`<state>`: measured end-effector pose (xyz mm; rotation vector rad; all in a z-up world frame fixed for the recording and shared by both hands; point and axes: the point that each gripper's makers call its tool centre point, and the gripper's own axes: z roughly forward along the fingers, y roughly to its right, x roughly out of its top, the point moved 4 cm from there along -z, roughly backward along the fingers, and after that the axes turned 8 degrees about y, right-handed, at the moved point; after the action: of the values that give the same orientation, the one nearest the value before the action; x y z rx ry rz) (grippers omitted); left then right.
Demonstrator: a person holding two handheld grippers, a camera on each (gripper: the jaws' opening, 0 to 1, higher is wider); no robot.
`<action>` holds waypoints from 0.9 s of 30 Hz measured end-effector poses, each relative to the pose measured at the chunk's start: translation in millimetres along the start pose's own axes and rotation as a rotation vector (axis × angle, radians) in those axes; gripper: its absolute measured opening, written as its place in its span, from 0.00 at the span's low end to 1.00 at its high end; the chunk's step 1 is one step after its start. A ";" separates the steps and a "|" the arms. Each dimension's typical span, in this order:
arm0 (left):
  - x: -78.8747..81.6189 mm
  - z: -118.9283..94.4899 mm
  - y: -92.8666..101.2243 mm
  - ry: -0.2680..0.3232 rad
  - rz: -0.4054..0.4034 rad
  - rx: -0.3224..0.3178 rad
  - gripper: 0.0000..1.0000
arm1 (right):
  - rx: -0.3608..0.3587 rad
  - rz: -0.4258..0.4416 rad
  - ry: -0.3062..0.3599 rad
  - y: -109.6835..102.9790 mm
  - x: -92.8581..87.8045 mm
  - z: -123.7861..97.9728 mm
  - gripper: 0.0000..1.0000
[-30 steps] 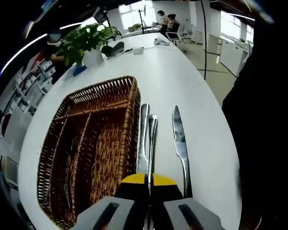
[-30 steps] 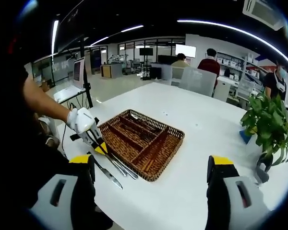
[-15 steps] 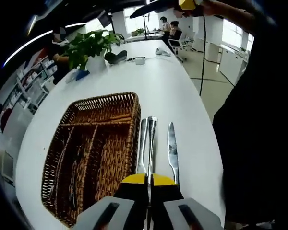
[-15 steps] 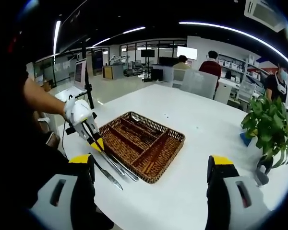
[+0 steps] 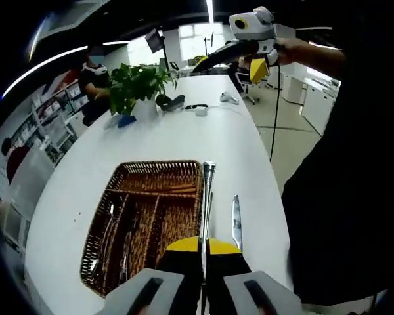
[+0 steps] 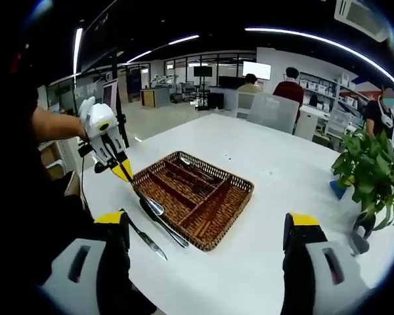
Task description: Arrange the knives, forks, and spoons in their matching storage slots by inserting each utensil handle-first until every utensil is classified and aligned in the correct compartment
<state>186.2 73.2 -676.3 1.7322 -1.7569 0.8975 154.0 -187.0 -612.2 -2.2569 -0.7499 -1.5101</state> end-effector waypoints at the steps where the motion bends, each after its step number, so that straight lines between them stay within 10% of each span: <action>1: 3.3 -3.2 -1.4 0.003 0.002 0.000 0.00 | 0.000 0.000 -0.001 0.3 -0.1 0.1 0.99; 27: 44.7 -42.6 -4.4 0.036 0.043 0.016 0.00 | 0.013 -0.026 -0.042 4.1 -3.1 7.1 0.99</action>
<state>184.2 76.0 -614.5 1.6838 -1.7738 0.9578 160.8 -187.3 -617.8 -2.2844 -0.8014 -1.4689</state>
